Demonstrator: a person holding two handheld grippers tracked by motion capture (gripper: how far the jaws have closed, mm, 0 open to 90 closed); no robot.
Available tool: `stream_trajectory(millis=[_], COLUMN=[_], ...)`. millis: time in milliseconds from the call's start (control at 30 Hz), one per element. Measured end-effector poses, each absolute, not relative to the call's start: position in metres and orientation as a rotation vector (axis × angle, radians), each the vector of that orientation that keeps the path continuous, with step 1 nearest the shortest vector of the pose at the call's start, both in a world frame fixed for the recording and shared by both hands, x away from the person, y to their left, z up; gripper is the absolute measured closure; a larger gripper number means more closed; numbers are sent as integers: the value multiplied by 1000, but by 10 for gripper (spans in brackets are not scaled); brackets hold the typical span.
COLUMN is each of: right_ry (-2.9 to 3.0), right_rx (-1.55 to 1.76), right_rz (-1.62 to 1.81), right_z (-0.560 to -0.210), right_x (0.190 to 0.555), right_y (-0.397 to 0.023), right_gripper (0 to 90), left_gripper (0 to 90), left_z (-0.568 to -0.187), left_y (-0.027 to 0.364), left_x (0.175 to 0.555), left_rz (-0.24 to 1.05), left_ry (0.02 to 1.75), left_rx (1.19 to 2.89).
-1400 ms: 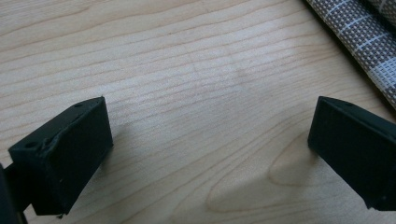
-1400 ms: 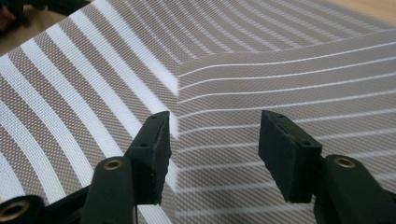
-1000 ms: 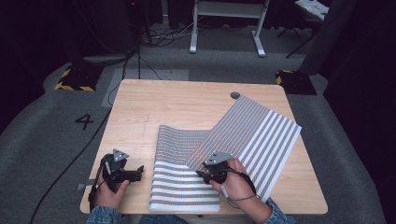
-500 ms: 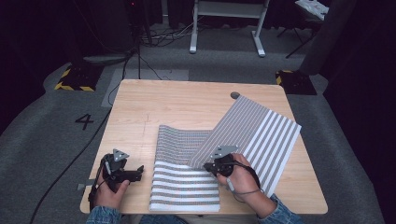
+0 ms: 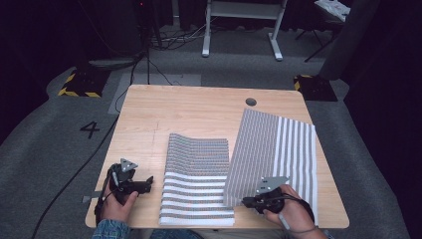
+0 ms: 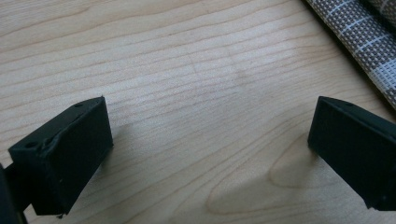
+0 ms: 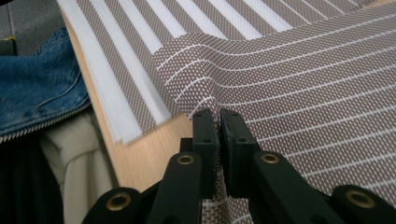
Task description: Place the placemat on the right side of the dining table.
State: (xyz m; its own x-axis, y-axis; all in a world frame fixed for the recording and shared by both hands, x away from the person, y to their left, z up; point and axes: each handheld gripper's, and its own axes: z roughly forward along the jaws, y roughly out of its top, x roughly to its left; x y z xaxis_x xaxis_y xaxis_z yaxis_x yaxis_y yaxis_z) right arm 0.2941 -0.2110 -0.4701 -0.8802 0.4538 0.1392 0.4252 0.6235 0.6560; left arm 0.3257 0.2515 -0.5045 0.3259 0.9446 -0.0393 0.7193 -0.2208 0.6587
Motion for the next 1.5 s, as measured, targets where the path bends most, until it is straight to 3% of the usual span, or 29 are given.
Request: stream_trajectory(millis=[467,1000,1067,1233,1500], right_ry=[2724,2677,2686,2672,2417], right_rx=[980,1024,1037,1094,1220], right_rz=[1071,1021,1031,1127,1139], right_z=[-470,-472,-470,-467,-470], right_x=[268,284,286,285,309], right_y=[-274,-304,-305,-299,-275], right_gripper=[869,854,796,551,384], left_gripper=[0,0,0,0,0], left_z=[-505,-505,-505,-505,-505], left_y=[251,251,251,251,251], left_x=[326,326,326,326,326], left_rz=[503,503,502,502,503], left_ry=[1459,1459,1459,1459,1459], left_rx=[2014,2014,2014,2014,2014])
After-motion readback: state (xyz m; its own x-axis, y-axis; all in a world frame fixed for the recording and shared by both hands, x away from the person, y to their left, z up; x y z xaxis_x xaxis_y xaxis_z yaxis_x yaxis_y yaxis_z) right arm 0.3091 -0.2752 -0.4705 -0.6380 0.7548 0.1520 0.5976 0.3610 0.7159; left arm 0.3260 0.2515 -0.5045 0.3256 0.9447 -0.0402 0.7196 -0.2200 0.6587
